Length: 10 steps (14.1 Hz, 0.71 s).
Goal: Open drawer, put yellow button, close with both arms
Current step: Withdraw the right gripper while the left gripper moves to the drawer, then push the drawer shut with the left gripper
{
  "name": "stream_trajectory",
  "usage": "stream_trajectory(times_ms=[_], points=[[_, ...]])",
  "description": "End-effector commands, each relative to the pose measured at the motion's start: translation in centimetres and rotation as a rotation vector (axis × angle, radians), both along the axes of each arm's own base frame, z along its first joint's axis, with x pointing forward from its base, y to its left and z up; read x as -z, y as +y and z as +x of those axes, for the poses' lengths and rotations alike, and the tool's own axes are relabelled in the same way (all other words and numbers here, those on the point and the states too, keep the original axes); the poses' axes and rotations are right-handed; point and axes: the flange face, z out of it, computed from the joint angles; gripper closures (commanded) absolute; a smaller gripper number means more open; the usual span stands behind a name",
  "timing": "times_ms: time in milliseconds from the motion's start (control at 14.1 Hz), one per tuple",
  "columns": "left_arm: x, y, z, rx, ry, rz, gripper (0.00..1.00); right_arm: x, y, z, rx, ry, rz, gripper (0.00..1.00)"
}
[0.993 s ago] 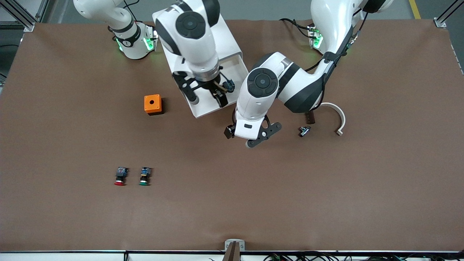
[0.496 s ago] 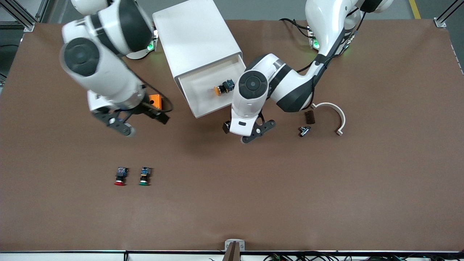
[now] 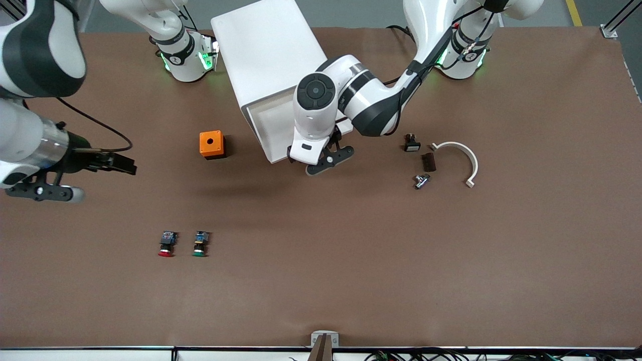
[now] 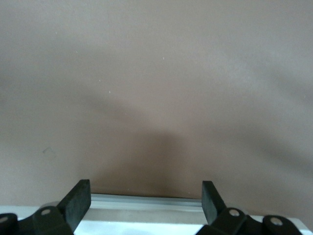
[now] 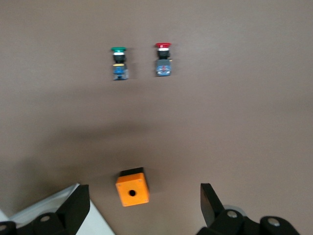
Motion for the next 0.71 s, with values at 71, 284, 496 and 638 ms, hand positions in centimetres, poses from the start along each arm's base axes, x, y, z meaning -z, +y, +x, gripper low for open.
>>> stream_trajectory(times_ms=[71,284,496,638], points=[[-0.3,-0.8,-2.5,0.024,0.022,0.041,0.0,-2.8,-1.2,0.0,-0.021,-0.047,-0.029,0.0],[-0.4,-2.1,-4.6,0.058,0.053,0.036,0.0,-2.9,-3.5,0.0,0.013,-0.044,-0.038,0.0],[-0.4,-3.1,-6.0,0.072,0.084,0.016,0.0,-2.8,-5.1,-0.2,0.015,-0.029,-0.034,0.0],[-0.2,-3.7,-6.9,0.074,0.116,0.001,0.0,-2.8,-7.4,-0.3,-0.044,-0.029,-0.025,0.0]])
